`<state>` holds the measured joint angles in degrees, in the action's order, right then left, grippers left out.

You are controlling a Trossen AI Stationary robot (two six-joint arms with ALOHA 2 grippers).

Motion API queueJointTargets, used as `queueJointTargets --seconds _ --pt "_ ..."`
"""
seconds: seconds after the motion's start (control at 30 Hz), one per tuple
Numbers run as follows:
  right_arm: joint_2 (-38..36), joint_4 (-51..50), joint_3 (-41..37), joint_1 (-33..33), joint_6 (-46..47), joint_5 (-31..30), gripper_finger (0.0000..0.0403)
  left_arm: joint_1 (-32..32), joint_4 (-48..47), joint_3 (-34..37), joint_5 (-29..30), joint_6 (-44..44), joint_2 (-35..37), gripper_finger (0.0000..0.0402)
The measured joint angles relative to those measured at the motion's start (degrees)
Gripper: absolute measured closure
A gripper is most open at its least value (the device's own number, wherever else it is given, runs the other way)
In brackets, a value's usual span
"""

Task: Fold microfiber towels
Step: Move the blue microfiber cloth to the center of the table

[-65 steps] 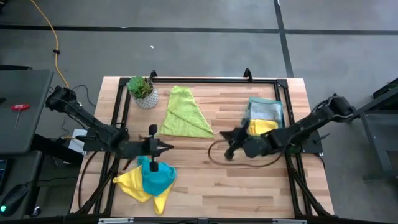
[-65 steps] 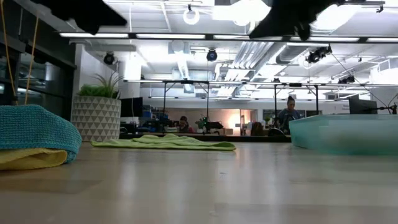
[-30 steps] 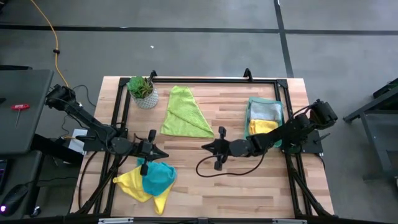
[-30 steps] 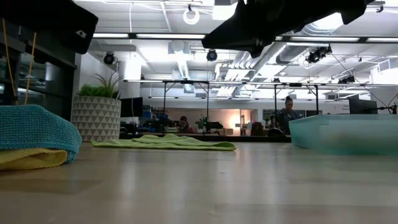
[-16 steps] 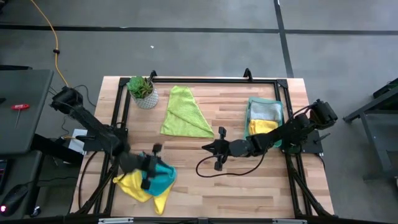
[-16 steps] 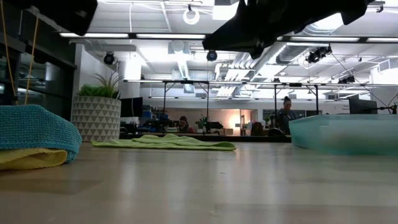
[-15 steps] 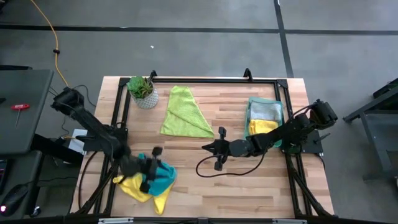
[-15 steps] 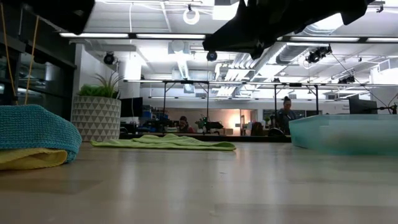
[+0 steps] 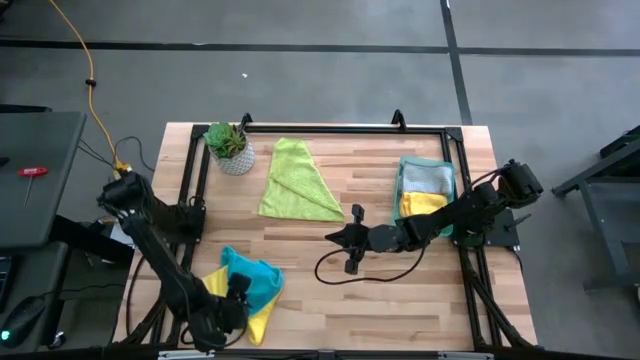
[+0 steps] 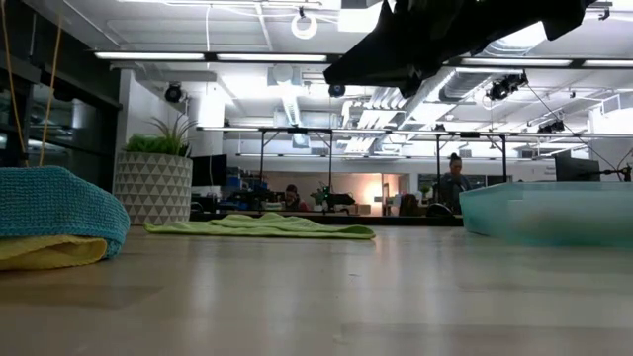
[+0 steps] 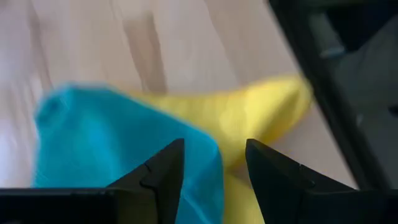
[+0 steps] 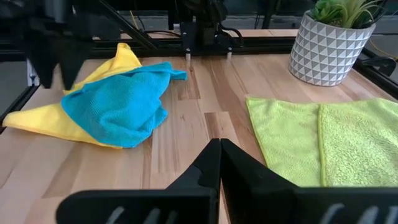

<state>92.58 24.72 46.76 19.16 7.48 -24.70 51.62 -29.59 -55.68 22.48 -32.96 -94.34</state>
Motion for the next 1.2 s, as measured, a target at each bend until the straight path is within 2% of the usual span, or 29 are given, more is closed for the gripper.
queueJointTargets --seconds 0.27,0.4,0.57,0.87,1.2 --pt "0.0 -0.36 0.0 0.0 0.01 0.14 0.0403 0.59 -8.92 0.51 3.08 -8.95 -2.33 0.0238" --pt "0.0 -0.54 0.0 0.0 0.03 0.14 0.0403 0.52 -8.75 0.9 0.1 -11.3 -2.28 0.0238" --pt "0.0 -0.56 0.0 0.0 0.0 0.12 0.0403 0.52 -5.46 0.94 -4.17 -11.35 -2.28 0.0238" --pt "0.0 -0.56 0.0 0.0 0.02 0.1 0.0403 0.41 -4.74 0.97 -0.97 -9.43 -2.26 0.0238" --pt "0.0 -0.95 0.0 0.0 0.0 -0.12 0.0403 0.43 -0.72 1.01 -1.3 -6.79 -2.21 0.0238"
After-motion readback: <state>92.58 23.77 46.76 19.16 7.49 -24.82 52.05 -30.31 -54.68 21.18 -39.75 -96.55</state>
